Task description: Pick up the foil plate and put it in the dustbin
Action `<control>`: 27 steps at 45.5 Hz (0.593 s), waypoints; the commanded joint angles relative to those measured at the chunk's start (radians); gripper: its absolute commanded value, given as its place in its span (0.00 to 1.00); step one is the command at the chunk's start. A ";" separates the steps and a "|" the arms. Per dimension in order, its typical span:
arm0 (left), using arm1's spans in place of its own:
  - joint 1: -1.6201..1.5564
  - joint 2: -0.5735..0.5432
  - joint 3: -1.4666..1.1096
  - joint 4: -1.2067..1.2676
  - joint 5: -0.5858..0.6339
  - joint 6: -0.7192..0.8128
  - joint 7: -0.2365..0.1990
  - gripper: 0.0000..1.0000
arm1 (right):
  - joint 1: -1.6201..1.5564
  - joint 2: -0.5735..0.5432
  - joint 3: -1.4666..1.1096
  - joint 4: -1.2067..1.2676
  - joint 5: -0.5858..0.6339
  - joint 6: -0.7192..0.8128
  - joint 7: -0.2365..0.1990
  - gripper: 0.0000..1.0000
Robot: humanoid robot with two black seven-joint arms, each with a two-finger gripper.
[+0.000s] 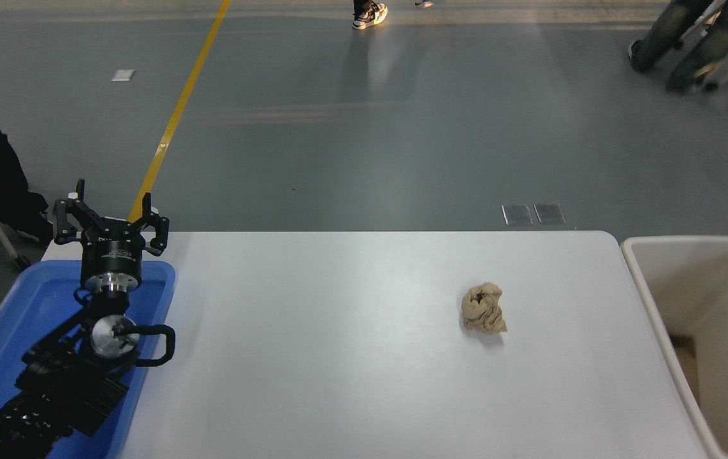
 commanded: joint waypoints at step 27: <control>0.000 0.000 0.000 0.000 0.000 0.000 0.000 0.99 | -0.171 0.226 0.031 -0.168 0.213 -0.051 -0.038 0.98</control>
